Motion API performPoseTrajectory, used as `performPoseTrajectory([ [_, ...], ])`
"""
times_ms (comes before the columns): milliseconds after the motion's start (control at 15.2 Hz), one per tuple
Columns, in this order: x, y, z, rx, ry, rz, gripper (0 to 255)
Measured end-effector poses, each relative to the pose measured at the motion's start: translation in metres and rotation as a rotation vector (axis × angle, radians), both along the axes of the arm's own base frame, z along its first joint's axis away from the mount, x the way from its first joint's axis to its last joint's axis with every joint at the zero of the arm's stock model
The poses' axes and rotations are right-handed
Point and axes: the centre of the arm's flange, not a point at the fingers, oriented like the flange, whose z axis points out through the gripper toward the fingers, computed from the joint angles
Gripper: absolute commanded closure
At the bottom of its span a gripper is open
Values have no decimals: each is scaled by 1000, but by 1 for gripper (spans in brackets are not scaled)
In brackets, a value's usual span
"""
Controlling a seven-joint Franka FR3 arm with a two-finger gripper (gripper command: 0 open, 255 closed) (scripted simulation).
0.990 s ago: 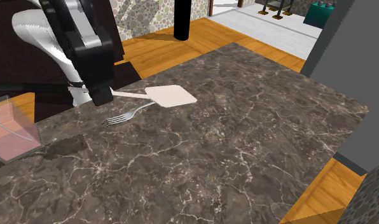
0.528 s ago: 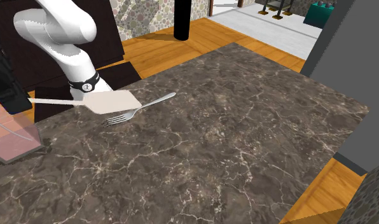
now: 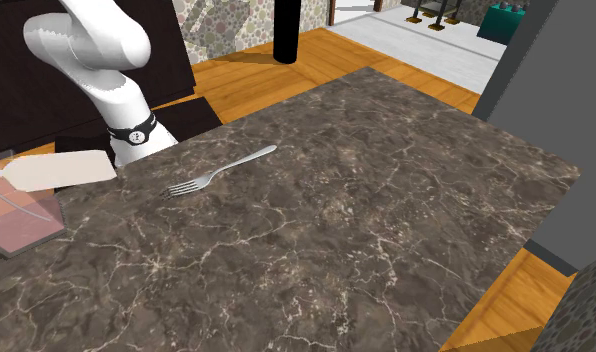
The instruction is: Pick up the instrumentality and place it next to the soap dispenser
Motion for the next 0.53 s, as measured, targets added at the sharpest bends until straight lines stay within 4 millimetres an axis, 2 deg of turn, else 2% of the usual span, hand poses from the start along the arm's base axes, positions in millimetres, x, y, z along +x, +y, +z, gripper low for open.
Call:
performPoseTrajectory([
  [528,-36,-96,0,0,1,0,255],
])
